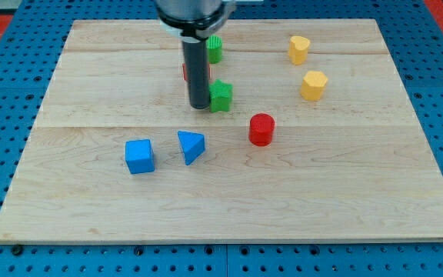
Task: Put the green circle to the left of the yellow heart
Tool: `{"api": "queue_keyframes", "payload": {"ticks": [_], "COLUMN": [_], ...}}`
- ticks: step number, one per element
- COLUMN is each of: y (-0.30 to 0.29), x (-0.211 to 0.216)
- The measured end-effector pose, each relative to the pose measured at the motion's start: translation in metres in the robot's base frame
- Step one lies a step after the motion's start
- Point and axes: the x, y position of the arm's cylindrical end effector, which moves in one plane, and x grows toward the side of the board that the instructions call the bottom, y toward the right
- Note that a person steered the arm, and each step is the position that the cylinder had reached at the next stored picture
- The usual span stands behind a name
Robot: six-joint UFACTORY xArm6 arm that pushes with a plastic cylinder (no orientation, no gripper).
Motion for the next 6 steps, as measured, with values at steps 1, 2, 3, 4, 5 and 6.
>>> {"api": "queue_keyframes", "payload": {"ticks": [1,2,3,4,5,6], "y": [-0.018,-0.063,-0.074,-0.037,0.014,0.018], "x": [0.019,-0.002,-0.083,-0.123,-0.139,-0.145]}}
